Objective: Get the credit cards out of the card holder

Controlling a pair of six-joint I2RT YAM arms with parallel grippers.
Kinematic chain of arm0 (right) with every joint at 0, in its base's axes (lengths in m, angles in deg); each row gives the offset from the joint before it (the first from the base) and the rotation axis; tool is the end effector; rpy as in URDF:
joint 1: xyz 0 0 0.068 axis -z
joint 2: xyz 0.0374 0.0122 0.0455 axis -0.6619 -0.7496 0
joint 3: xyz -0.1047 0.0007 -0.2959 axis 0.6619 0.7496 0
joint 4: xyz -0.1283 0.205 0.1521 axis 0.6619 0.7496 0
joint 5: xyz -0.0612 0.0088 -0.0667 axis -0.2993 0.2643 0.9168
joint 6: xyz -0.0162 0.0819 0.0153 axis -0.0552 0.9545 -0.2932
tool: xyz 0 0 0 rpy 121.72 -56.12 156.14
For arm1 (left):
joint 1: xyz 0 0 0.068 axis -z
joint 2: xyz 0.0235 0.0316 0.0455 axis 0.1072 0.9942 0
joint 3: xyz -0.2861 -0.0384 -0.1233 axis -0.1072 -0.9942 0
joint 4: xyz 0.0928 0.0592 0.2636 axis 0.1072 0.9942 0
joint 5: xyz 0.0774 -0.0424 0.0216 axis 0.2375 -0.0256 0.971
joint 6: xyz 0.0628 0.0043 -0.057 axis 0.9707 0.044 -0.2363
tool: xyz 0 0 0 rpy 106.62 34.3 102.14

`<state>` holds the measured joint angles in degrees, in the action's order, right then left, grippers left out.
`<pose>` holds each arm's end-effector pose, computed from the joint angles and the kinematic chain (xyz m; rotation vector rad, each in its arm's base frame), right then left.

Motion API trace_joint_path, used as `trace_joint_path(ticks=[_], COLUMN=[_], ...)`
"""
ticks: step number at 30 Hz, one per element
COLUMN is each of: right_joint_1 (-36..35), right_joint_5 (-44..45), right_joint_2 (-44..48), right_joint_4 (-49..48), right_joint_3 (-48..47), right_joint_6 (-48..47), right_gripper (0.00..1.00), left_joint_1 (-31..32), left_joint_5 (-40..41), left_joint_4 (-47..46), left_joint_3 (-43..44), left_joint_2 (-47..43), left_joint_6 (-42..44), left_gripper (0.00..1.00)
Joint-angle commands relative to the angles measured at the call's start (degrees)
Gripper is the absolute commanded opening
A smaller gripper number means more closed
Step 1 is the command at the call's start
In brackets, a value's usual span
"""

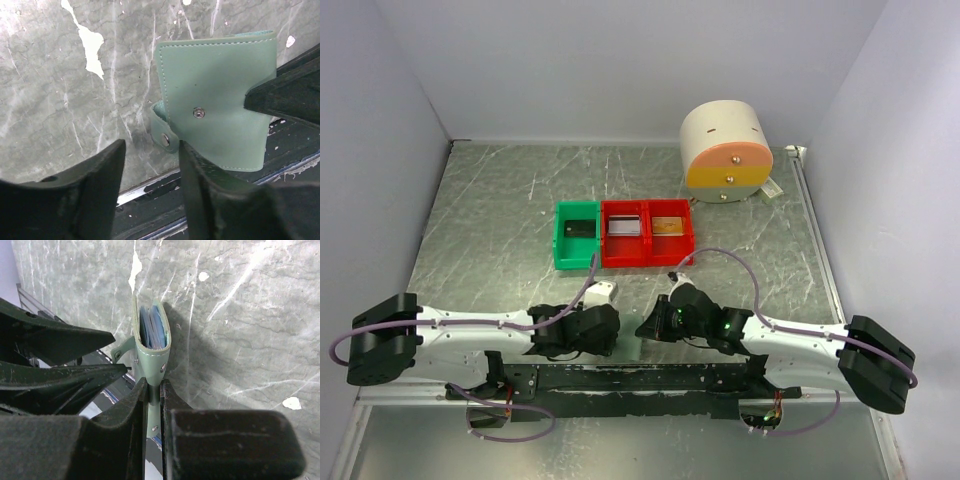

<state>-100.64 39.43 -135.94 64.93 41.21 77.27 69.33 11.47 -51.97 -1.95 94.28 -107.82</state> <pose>0.1121 0.1965 0.1481 0.0711 2.5392 1.1119 0.0865 -0.2325 0.1659 0.3205 2.5424 -0.4781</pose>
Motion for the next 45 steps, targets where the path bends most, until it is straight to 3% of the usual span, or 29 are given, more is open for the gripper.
trace_joint_path(ticks=[1,9,13,18,27,37,45], right_joint_1=[0.19,0.17,0.20,0.15,0.18,0.21,0.21], right_joint_5=[1.33,0.44,-0.07,-0.46,-1.37,-1.70,-2.05], right_joint_2=[-0.11,-0.41,-1.12,-1.60,-2.25,-2.04,-2.55], right_joint_4=[0.66,0.04,-0.53,-1.19,-2.18,-2.49,-2.75], right_joint_3=[-1.88,-1.80,-1.67,-1.48,-1.18,-1.35,-1.53], right_joint_6=[-1.10,-1.24,-1.29,-1.28,-1.27,-1.19,-1.15], right_gripper=[0.00,0.00,0.00,0.00,0.00,0.00,0.00], left_joint_1=[0.37,0.37,0.37,0.32,0.20,-0.65,-0.95], left_joint_5=[1.87,4.81,6.62,7.01,4.23,3.53,4.08], left_joint_4=[-0.88,2.40,2.44,1.07,-9.00,-6.82,-4.05], left_joint_3=[0.63,1.95,1.91,1.02,-2.98,-3.93,0.92], left_joint_2=[0.74,3.19,2.70,2.45,-0.75,-1.01,5.60], left_joint_6=[-0.04,-2.76,-4.09,-4.38,-2.38,-4.09,-3.50], left_gripper=[0.63,0.69,0.56,0.48,0.45,0.41,0.24])
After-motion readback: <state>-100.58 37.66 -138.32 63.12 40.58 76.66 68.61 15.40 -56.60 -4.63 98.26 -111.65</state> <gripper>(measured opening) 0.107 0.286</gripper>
